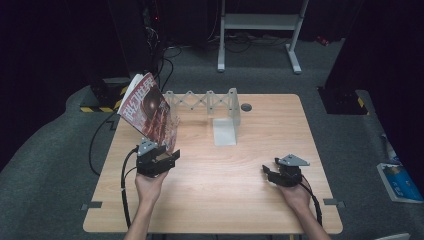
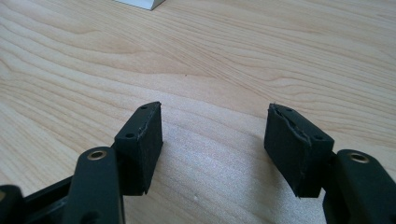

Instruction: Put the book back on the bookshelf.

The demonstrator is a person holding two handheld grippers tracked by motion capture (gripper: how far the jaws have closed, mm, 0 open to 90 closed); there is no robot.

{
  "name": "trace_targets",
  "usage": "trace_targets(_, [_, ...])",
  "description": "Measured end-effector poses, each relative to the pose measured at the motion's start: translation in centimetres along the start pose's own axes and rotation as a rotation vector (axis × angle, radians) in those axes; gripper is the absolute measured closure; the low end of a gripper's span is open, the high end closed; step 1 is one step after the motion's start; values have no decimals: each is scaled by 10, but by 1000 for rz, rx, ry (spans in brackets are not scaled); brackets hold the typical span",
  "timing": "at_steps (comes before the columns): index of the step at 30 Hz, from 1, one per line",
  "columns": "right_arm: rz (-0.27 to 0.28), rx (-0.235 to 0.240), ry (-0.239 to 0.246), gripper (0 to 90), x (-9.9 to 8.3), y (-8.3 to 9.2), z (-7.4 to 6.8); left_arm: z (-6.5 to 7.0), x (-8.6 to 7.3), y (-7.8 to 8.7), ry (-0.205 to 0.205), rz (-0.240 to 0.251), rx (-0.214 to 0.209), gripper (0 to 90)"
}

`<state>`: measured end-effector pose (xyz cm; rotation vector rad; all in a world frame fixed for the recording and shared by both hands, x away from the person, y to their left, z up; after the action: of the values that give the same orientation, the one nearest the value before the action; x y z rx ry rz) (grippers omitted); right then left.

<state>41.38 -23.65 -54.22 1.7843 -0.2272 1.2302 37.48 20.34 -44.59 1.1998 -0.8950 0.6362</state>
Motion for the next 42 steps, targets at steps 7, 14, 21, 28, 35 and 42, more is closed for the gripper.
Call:
trace_targets(7, [0,0,2,372,0,0,0,5,-3,-5,-9,-8,-3,380])
trace_targets(14, [0,0,2,372,0,0,0,10,-6,-11,-17,-20,-9,380])
trace_targets(21, [0,0,2,372,0,0,0,15,-10,-17,-22,-30,-23,380])
trace_targets(28, [0,0,2,372,0,0,0,18,-12,-22,-19,-37,-35,380])
trace_targets(35, [0,0,0,372,0,0,0,20,-16,-27,-25,-48,-32,381])
trace_targets(42, [0,0,2,372,0,0,0,25,-18,-32,-33,-47,-40,382])
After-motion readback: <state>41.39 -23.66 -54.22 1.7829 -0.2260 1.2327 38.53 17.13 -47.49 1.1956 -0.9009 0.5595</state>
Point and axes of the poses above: each handheld gripper's, and its own axes: y roughly backward along the jaws, x roughly out of its top, z roughly to its right, the point moved 1 cm from there along -y, roughly forward along the jaws, and after that the axes turned 9 degrees about x, right-handed, at the moved point
